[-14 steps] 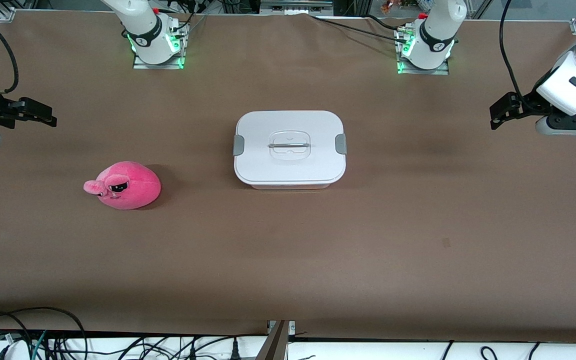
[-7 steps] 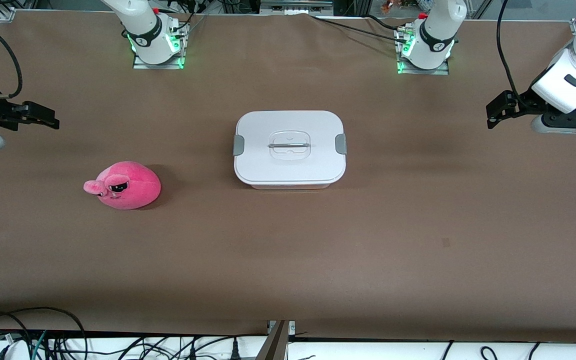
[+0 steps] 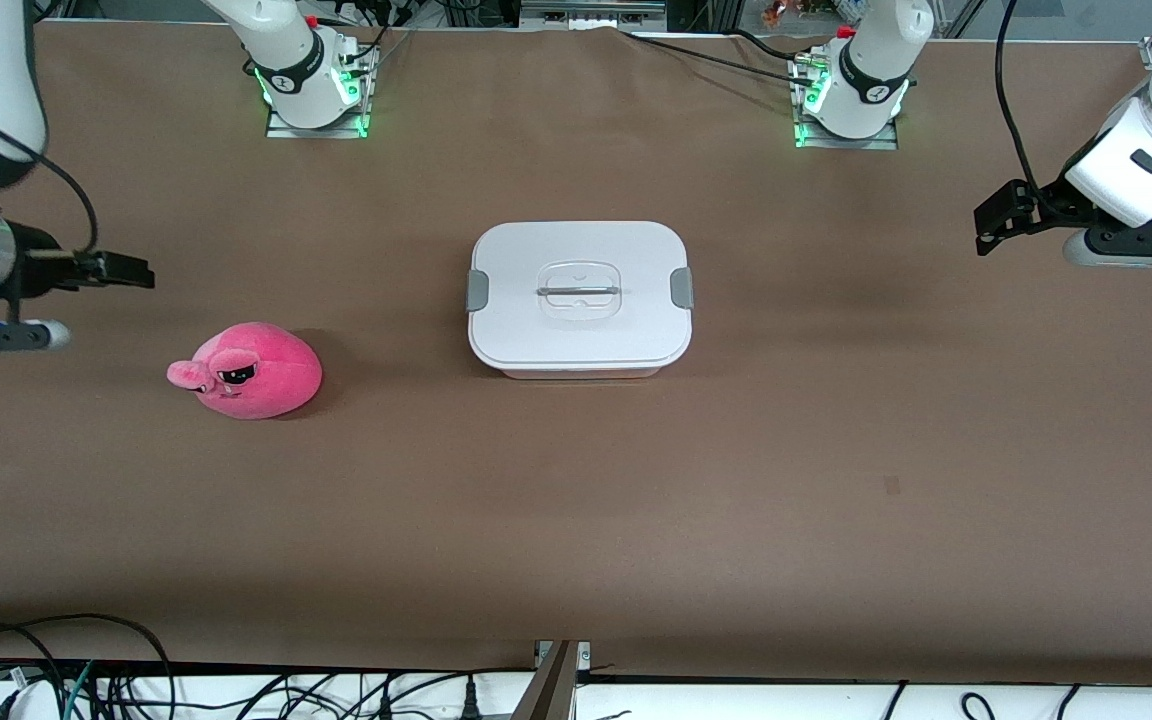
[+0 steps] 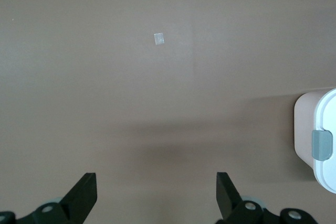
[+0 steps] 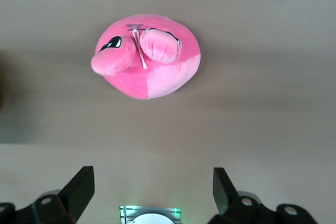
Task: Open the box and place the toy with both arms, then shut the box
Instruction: 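Reach the right gripper to the pink toy while the left gripper reaches the lid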
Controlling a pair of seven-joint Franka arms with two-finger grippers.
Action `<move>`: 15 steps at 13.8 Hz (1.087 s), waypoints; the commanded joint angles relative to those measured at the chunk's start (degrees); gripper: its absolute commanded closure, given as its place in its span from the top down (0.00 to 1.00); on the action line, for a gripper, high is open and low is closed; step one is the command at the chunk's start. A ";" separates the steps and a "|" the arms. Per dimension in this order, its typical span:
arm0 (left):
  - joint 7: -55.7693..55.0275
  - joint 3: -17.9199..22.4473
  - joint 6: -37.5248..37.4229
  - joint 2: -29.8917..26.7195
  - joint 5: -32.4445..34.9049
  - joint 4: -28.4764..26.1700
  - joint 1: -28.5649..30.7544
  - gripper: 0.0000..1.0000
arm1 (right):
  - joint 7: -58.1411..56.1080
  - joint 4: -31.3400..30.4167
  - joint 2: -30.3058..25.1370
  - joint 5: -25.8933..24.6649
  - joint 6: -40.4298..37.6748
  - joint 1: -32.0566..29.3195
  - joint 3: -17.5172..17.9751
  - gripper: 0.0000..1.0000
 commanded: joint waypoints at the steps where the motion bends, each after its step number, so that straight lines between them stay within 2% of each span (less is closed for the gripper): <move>1: -0.13 -0.10 -1.65 1.70 -0.62 3.05 -0.19 1.00 | 0.86 0.31 3.01 -0.47 2.02 -0.20 0.75 1.00; 10: -0.40 -1.05 -2.95 1.62 -0.89 3.05 -0.63 1.00 | 2.52 -12.34 2.32 -0.03 17.49 1.03 1.28 1.00; 12: 0.04 -3.07 -8.73 1.79 -1.85 3.05 -0.72 1.00 | 3.93 -14.36 2.23 -0.03 20.04 1.64 1.28 1.00; 14: 0.13 -8.24 -10.52 5.02 -7.80 3.05 -0.90 1.00 | 4.02 -16.21 2.06 -0.03 22.32 1.82 1.28 1.00; 15: 0.48 -11.66 -10.52 6.52 -7.66 3.40 -1.07 1.00 | 4.02 -17.61 1.79 -0.03 23.81 1.82 1.28 1.00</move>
